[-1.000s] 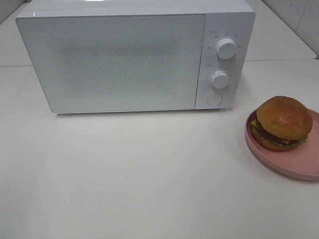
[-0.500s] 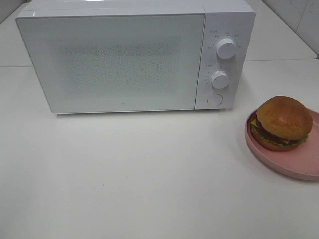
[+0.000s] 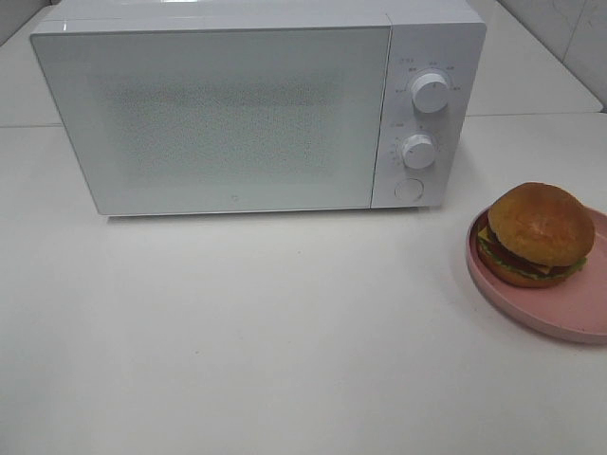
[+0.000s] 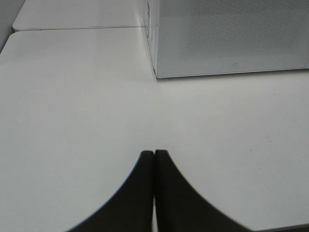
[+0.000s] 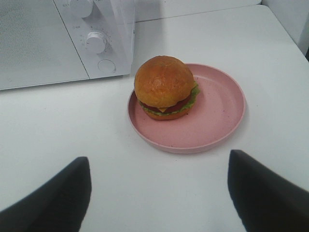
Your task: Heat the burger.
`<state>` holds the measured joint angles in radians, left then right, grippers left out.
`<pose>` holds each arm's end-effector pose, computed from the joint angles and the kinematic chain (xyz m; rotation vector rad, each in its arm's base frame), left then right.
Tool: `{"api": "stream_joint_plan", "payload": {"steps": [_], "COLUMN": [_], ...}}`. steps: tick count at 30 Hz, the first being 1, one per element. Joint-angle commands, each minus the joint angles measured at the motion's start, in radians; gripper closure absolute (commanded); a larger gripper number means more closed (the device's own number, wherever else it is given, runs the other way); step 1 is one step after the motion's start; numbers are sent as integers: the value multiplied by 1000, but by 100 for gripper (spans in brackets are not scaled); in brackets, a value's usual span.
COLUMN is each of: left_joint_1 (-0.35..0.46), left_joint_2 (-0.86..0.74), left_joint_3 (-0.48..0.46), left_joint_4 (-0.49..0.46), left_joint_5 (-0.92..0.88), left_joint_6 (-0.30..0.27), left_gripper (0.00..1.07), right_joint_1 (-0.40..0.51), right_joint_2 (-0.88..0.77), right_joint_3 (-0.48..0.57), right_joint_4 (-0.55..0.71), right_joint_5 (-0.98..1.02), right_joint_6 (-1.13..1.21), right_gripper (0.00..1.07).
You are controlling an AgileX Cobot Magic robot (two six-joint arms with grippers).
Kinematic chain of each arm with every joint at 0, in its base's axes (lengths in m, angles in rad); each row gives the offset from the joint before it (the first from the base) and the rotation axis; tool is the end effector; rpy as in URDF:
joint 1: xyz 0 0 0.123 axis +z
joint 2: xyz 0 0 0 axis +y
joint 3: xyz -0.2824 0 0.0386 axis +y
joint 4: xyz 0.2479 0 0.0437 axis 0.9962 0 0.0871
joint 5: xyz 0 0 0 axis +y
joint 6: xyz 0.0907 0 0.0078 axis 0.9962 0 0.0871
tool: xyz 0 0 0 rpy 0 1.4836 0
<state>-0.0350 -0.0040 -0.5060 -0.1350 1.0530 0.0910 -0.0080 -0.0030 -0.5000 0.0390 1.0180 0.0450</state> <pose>-0.0066 -0.0104 0.2800 0.1337 2.0172 -0.1256 -0.0036 0.0031 0.2807 0.0521 1.9980 0.0701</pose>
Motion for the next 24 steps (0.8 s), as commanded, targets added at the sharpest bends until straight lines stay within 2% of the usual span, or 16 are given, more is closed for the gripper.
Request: {"api": "stream_joint_plan", "payload": {"steps": [1, 24], "left_joint_1": [4, 4], "left_joint_2": [-27, -20], "left_joint_3": [2, 2], "left_joint_4": [-3, -3], "left_joint_5": [-11, -11], "left_joint_6": [-7, -7], "left_gripper": [106, 106], "right_joint_1": [-4, -4], "right_joint_2": [-28, -28], "right_joint_3": [3, 3], "right_joint_4": [0, 0], "right_joint_5": [-15, -15], "right_joint_6": [-10, -10], "right_gripper": [34, 34]}}
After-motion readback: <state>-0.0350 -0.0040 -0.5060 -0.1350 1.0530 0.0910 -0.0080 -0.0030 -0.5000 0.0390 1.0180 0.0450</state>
